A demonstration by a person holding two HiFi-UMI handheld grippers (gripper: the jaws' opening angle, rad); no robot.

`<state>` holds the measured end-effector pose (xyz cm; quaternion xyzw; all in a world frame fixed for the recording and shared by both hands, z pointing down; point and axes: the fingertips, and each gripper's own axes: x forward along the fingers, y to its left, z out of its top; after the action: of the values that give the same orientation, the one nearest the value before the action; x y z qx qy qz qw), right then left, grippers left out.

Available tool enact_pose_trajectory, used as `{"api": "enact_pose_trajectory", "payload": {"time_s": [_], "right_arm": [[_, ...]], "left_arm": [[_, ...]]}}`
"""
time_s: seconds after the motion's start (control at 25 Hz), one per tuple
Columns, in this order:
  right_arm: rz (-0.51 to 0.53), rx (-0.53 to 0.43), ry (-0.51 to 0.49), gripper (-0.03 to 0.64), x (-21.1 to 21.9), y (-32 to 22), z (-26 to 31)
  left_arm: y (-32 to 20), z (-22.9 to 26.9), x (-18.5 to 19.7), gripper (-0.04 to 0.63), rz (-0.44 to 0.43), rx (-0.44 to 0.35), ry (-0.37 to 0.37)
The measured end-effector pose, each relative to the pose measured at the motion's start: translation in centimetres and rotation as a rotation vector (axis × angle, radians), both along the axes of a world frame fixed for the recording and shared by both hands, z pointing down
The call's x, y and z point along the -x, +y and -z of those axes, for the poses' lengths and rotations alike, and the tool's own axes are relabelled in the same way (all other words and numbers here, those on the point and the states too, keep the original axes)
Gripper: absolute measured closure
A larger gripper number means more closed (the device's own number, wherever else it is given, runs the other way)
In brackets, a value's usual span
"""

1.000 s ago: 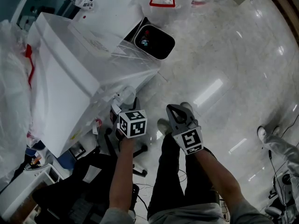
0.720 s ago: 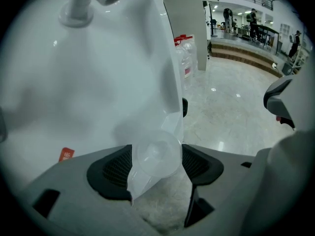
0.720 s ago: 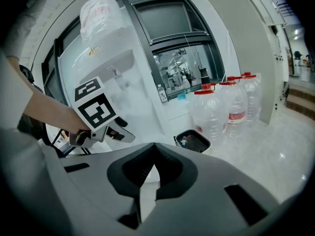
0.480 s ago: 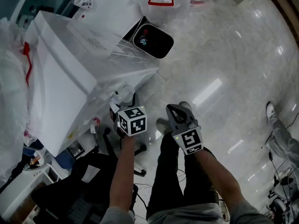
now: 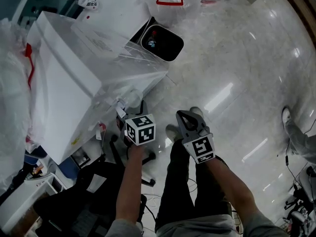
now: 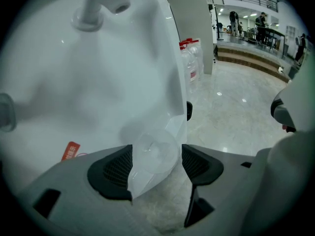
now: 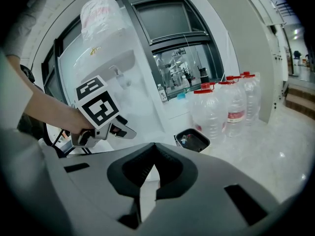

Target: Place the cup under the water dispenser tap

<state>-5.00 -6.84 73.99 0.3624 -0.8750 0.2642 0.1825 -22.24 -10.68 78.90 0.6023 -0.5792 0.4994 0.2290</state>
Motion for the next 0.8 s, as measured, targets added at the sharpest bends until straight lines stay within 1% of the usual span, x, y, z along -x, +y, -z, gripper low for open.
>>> {"api": "enact_pose_trajectory", "payload": {"time_s": [0.16,0.36,0.44,0.52,0.64,0.8], "right_arm": [[0.009,-0.004,-0.002,0.606,0.4,0.1,0.8],[0.025,-0.02,-0.006,0.606,0.7,-0.1,3.1],[0.024,-0.029,-0.01,0.606,0.9,-0.4,4.2],[0.019,-0.03,-0.019,0.606,1.0,-0.5,5.4],[0.015,-0.033,-0.029,0.606,1.1,-0.4,7.4],[0.004,-0.035,-0.036,0.606,0.9,0.0,9.8]], "left_arm": [[0.7,1.0,-0.3,0.281,0.004,-0.004,0.033],[2.5,3.5,-1.4,0.282,-0.005,-0.001,0.096],[3.1,4.8,-1.8,0.285,0.003,-0.015,0.129],[3.8,6.5,-2.0,0.291,0.03,-0.035,0.175],[4.9,9.1,-2.3,0.325,0.071,-0.067,0.226],[5.8,12.2,-2.7,0.368,0.064,-0.111,0.234]]}}
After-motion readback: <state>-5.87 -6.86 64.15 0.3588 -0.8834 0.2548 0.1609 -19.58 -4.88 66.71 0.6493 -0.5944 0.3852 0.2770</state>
